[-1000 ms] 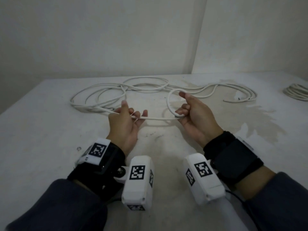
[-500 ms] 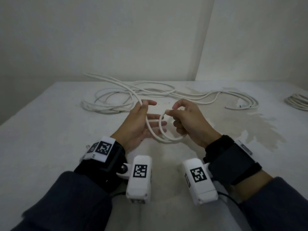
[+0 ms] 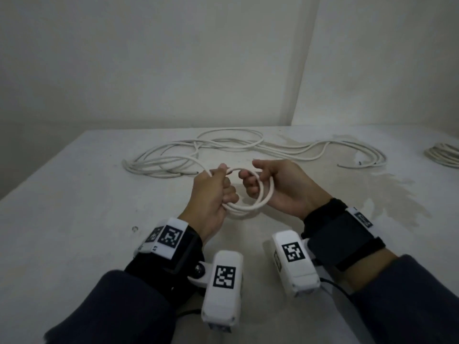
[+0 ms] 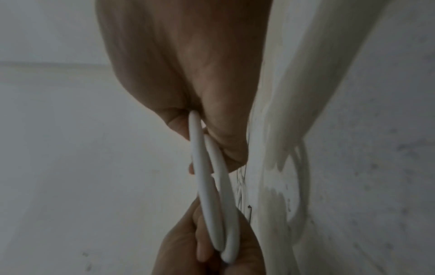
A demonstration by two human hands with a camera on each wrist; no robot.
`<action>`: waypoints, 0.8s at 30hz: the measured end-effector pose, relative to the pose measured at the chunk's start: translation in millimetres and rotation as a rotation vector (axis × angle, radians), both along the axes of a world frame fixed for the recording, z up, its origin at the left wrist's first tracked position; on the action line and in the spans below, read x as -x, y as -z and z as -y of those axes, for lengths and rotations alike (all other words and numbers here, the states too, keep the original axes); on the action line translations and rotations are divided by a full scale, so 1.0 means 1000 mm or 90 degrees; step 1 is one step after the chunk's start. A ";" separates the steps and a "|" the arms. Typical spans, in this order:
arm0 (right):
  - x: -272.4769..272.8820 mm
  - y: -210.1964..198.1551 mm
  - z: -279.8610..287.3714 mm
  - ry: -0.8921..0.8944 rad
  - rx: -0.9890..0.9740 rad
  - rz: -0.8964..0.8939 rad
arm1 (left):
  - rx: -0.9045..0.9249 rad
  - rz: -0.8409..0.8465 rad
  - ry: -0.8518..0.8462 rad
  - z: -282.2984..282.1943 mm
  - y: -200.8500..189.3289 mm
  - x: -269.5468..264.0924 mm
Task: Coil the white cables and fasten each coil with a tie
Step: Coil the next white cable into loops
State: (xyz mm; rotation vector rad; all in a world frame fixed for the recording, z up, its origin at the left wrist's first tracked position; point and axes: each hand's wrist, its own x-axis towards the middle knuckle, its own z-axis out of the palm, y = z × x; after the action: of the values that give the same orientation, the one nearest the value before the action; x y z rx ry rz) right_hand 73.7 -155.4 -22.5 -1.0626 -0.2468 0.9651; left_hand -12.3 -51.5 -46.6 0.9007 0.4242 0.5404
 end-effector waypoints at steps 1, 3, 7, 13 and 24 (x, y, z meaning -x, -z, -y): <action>0.000 0.001 0.001 0.012 0.003 0.001 | 0.020 0.015 -0.029 -0.001 0.000 -0.001; 0.000 0.000 0.001 0.015 0.052 0.023 | 0.051 0.047 -0.095 -0.006 0.001 -0.002; -0.002 0.003 0.005 -0.009 0.125 0.179 | 0.063 0.070 -0.192 -0.018 0.004 -0.001; 0.004 0.005 0.001 0.131 0.056 0.391 | 0.044 0.070 -0.067 -0.013 0.003 -0.002; 0.002 0.000 0.009 0.027 0.043 0.416 | -0.014 0.015 0.029 -0.006 -0.008 0.007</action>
State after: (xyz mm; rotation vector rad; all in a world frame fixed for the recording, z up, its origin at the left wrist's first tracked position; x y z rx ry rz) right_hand 71.5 -164.9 -22.8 -1.4191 -0.7272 0.5638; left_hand -19.5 -45.6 -38.4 0.9218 0.3762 0.5142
